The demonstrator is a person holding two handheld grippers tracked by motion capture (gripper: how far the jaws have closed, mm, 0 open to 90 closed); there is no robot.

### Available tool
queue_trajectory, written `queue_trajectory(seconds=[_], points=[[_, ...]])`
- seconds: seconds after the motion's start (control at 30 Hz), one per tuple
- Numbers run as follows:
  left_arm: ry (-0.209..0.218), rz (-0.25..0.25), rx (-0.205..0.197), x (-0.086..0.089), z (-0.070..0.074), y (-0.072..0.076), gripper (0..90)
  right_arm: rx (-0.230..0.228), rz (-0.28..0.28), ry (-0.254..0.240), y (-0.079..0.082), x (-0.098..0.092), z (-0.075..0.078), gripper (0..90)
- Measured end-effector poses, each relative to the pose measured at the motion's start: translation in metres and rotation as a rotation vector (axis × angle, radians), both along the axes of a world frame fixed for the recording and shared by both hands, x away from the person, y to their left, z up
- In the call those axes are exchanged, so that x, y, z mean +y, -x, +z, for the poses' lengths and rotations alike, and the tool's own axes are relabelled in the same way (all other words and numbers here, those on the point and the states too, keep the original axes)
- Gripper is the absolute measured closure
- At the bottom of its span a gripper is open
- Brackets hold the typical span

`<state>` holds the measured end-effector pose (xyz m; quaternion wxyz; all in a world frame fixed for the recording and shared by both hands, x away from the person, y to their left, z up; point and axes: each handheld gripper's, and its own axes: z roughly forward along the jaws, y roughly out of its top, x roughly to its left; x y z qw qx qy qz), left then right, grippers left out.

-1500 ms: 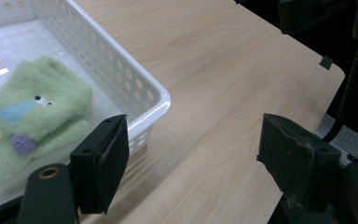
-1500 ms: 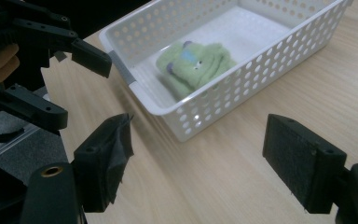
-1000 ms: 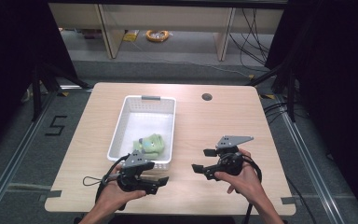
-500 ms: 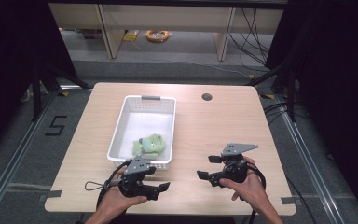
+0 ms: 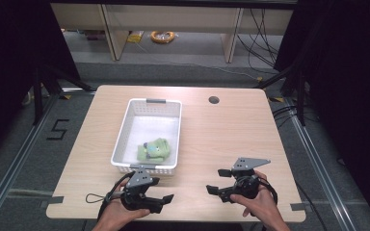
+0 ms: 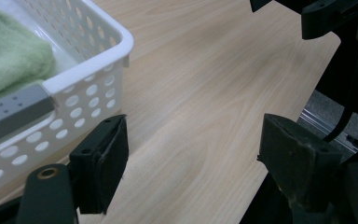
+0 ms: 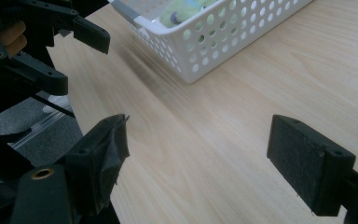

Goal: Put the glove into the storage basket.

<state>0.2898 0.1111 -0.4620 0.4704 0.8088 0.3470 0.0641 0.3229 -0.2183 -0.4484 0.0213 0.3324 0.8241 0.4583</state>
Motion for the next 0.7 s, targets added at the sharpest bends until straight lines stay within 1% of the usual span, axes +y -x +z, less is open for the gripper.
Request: queue_trajectory(seconds=[0.03, 0.07, 0.1, 0.13, 0.17, 0.2, 0.23, 0.27, 0.3, 0.33, 0.37, 0.4, 0.43, 0.47, 0.5, 0.53, 0.57, 0.6, 0.63, 0.67, 0.7], points=[[-0.001, 0.005, 0.008, 0.0, -0.001, 0.001, 23.6, 0.014, -0.015, -0.001, 0.002, 0.0, -0.001, 21.2], [0.002, 0.011, 0.007, 0.0, -0.002, 0.002, 23.6, 0.015, -0.002, -0.012, 0.003, 0.001, -0.003, 21.2], [0.004, 0.01, 0.012, 0.001, -0.003, 0.003, 23.5, 0.009, 0.005, 0.001, 0.003, 0.0, -0.004, 21.1], [-0.001, 0.008, 0.012, 0.001, -0.004, 0.004, 23.5, 0.012, 0.01, -0.008, 0.004, 0.0, -0.006, 21.1], [-0.014, 0.005, 0.006, 0.002, -0.005, 0.005, 23.5, 0.035, -0.003, -0.007, 0.006, 0.0, -0.007, 21.0], [-0.012, -0.002, 0.004, 0.003, -0.007, 0.006, 23.4, 0.039, -0.014, 0.001, 0.008, 0.0, -0.008, 21.0], [-0.005, -0.004, 0.003, 0.002, -0.009, 0.007, 23.4, 0.004, 0.012, -0.005, 0.006, -0.001, -0.01, 20.9], [-0.007, 0.001, 0.009, 0.003, -0.01, 0.008, 23.3, 0.042, -0.003, -0.012, 0.01, -0.001, -0.011, 20.8], [-0.024, -0.009, 0.004, 0.004, -0.011, 0.009, 23.1, 0.039, 0.007, -0.01, 0.012, -0.002, -0.013, 20.6], [-0.027, -0.008, -0.004, 0.004, -0.012, 0.009, 23.1, 0.039, 0.007, -0.01, 0.012, -0.002, -0.013, 20.6], [-0.048, -0.022, -0.002, 0.005, -0.014, 0.008, 23.1, 0.019, 0.012, -0.01, 0.012, -0.002, -0.014, 20.4], [-0.039, -0.023, 0.001, 0.005, -0.015, 0.009, 23.0, 0.009, 0.012, -0.004, 0.013, -0.004, -0.016, 20.2], [-0.025, -0.022, 0.004, 0.005, -0.016, 0.01, 22.9, 0.03, 0.005, -0.013, 0.015, -0.004, -0.016, 20.1], [-0.024, -0.008, 0.008, 0.005, -0.017, 0.012, 22.8, 0.022, -0.001, -0.01, 0.016, -0.005, -0.018, 20.0], [-0.035, -0.024, -0.001, 0.006, -0.017, 0.012, 22.6, 0.003, 0.003, 0.005, 0.016, -0.007, -0.018, 19.9], [-0.034, -0.021, -0.006, 0.006, -0.018, 0.012, 22.5, 0.013, -0.005, 0.002, 0.018, -0.008, -0.019, 19.8], [-0.032, -0.024, -0.004, 0.007, -0.019, 0.013, 22.3, 0.036, -0.012, -0.005, 0.021, -0.009, -0.02, 19.6], [-0.03, -0.021, -0.014, 0.007, -0.02, 0.013, 22.1, 0.004, -0.013, 0.004, 0.021, -0.01, -0.022, 19.6], [-0.022, -0.012, -0.01, 0.006, -0.022, 0.014, 21.0, 0.013, -0.019, 0.004, 0.025, -0.011, -0.025, 19.6], [-0.022, -0.012, -0.01, 0.006, -0.022, 0.014, 20.3, 0.013, -0.019, 0.004, 0.025, -0.011, -0.025, 19.6], [-0.033, -0.019, -0.006, 0.007, -0.022, 0.014, 20.3, -0.007, -0.011, 0.008, 0.024, -0.012, -0.026, 19.5]])
